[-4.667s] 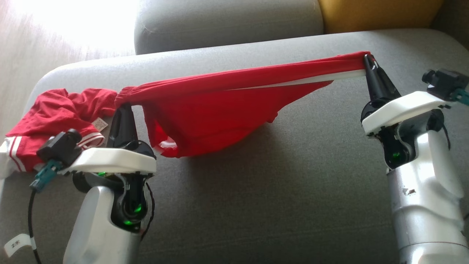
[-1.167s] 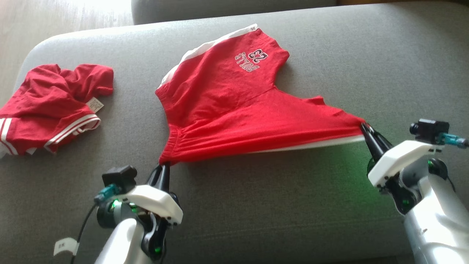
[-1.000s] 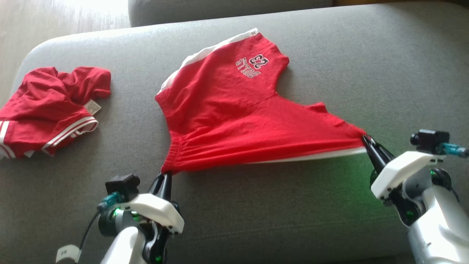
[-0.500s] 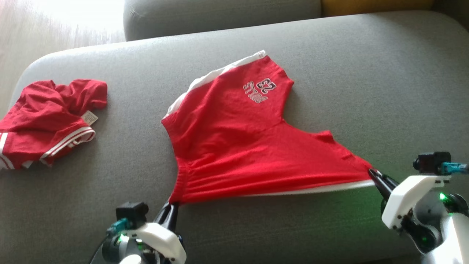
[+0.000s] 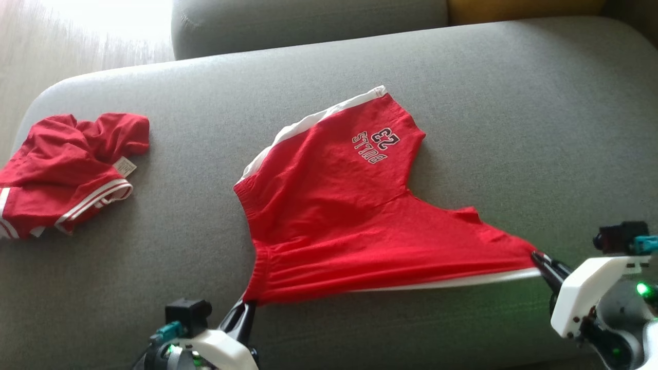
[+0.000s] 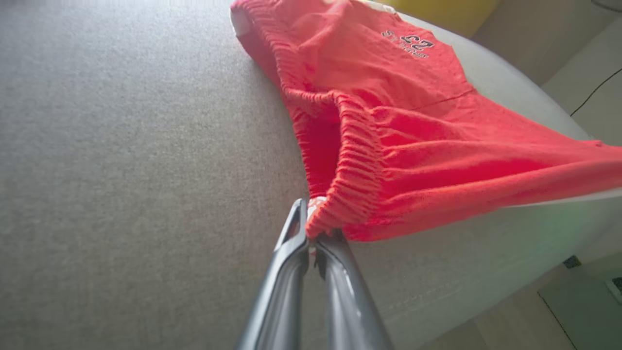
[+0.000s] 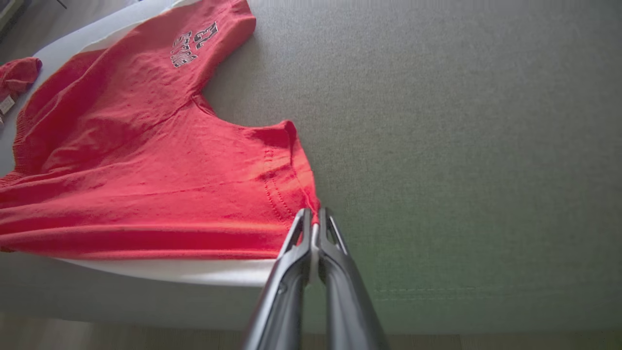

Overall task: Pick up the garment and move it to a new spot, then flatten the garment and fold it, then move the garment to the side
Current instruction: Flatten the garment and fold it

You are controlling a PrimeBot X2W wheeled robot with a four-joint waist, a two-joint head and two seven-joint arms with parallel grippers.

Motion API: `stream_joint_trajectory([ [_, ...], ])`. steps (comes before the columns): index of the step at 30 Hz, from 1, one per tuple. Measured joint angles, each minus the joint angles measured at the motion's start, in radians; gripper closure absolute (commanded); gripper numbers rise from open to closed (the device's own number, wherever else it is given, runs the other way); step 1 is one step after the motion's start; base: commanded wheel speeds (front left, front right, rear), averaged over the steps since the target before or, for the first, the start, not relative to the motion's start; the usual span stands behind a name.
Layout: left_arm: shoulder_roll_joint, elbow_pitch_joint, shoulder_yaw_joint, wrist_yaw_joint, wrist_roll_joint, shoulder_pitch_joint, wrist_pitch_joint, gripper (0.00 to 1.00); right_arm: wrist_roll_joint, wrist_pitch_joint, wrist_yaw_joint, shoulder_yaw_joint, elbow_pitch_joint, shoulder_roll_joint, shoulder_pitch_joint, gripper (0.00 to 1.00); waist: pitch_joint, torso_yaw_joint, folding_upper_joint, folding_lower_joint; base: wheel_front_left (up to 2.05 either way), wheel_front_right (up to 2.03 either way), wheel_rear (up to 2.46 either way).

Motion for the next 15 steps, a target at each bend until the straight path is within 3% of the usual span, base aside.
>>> stream_joint_trajectory([
  [6,0.005,-0.063,0.005,0.001,-0.022,-0.005,0.019,1.0,-0.004,0.009,0.0,0.0,-0.043,0.001,-0.027,1.0,0.018,0.009,0.0,0.0,0.0,0.0,0.0],
  [15,0.01,-0.185,0.009,0.01,-0.052,-0.092,0.091,1.0,-0.04,0.005,-0.002,0.016,-0.04,-0.016,-0.223,1.0,0.074,0.042,0.0,0.0,0.0,0.0,0.0],
])
